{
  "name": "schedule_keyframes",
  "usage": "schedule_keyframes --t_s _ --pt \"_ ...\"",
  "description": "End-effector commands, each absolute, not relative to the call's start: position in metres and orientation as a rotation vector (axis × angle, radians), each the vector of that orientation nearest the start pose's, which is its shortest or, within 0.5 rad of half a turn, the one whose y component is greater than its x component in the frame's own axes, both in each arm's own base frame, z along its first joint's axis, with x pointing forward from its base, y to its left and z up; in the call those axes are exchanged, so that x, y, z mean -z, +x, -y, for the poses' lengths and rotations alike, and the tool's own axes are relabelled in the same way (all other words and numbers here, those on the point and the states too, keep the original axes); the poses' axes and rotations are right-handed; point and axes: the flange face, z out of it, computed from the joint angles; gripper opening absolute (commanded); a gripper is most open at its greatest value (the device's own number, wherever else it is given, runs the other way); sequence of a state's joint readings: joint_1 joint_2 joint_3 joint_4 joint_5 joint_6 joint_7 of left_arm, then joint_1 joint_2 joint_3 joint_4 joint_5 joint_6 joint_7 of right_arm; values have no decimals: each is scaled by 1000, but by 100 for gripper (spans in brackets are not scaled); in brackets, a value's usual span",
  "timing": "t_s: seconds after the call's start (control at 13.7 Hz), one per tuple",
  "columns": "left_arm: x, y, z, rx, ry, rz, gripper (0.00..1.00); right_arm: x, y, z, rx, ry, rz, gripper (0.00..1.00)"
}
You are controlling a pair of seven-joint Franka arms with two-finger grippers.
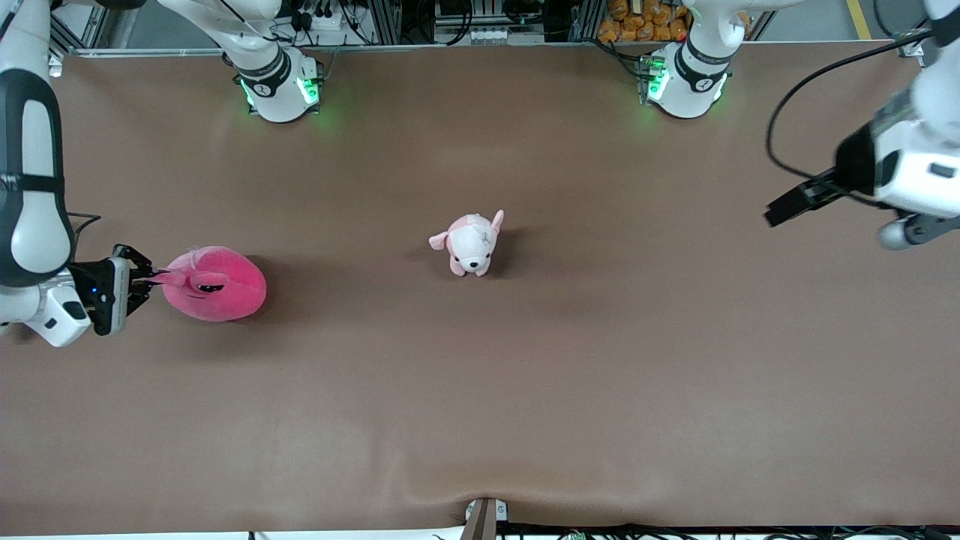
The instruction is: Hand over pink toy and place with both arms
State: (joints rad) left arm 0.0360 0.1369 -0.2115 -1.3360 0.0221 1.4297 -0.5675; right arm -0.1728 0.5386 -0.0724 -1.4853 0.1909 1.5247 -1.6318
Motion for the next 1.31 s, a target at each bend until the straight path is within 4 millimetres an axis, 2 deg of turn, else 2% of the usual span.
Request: schedule_keyframes --t_s 0.0,0.07,0.15,0.29,0.44,0.66,0.8,1.02,1.17,1.24 --pt "-652 565 71 -67 -3071 506 100 -326 627 138 -214 -2006 1667 0" --pt "-651 564 60 -92 -3077 458 100 -322 628 141 -197 -2009 1653 37" --pt "-650 564 50 -106 -3086 397 100 -320 630 139 -174 -2010 1637 99" --pt "-647 566 29 -118 -3105 338 100 -319 631 140 -115 -2012 1591 100" --pt "-648 565 29 -116 -3108 319 100 -339 638 132 -105 -2040 1608 100" --pt "-656 560 31 -95 -3115 246 100 -376 642 128 -127 -2186 1528 100" --pt "-658 555 38 -80 -3103 227 100 -399 642 115 -192 -2264 1549 100" --pt "-656 538 50 -45 -3092 196 100 -437 642 102 -166 -2394 1482 100" --pt "-655 529 47 -38 -3093 205 100 -451 642 97 -150 -2427 1498 100" --pt "-657 528 45 -34 -3095 210 100 -466 641 90 -132 -2471 1471 100"
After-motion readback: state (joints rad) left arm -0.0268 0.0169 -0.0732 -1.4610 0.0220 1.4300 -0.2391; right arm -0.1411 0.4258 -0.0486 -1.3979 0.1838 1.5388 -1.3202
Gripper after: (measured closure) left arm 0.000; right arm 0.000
